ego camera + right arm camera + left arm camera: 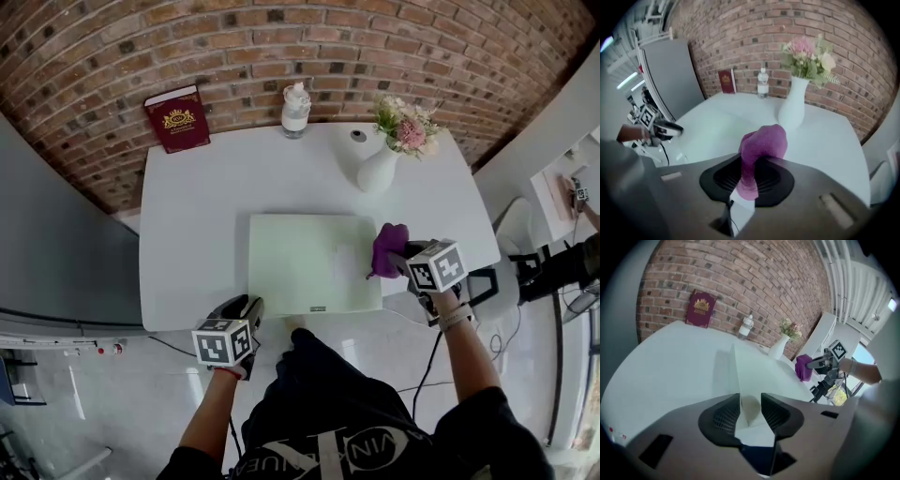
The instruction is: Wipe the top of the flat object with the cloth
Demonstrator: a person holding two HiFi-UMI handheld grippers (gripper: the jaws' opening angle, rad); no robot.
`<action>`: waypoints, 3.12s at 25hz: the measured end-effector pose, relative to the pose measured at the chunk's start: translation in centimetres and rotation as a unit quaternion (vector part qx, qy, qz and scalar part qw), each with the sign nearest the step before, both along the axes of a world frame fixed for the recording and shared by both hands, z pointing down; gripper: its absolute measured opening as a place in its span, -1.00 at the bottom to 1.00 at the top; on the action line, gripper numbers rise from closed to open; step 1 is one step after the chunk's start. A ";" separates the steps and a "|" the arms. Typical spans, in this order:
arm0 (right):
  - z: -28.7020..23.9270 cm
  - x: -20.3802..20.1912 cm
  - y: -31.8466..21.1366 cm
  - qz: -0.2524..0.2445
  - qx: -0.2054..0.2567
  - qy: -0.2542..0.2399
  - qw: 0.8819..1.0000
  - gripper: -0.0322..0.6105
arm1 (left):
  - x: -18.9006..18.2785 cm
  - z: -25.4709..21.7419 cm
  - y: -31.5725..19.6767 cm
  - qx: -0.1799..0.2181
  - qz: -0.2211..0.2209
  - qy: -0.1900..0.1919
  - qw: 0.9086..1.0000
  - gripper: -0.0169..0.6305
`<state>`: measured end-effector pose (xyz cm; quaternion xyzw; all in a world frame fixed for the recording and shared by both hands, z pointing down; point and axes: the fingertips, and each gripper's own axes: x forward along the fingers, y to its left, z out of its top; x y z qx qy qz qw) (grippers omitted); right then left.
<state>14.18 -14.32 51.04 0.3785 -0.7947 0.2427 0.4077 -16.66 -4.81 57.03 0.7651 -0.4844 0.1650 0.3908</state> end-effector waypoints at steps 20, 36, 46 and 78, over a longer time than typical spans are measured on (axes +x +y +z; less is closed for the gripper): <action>4.3 -30.7 8.7 -0.205 -0.115 -0.129 0.963 -0.72 | -9.0 -5.2 2.8 0.128 -0.138 -0.025 0.982 -0.51; 3.9 -22.1 8.6 -0.117 -0.118 -0.124 0.978 -0.72 | -2.9 -2.7 1.8 0.082 -0.026 -0.043 0.995 -0.41; 4.3 -15.2 8.7 -0.043 -0.100 -0.115 0.987 -0.72 | -0.1 0.5 0.5 0.014 0.035 -0.106 0.994 -0.57; 3.0 7.0 -2.4 0.084 -0.007 -0.137 0.987 -0.72 | 16.4 -3.6 -1.9 0.092 0.210 -0.233 0.945 -0.83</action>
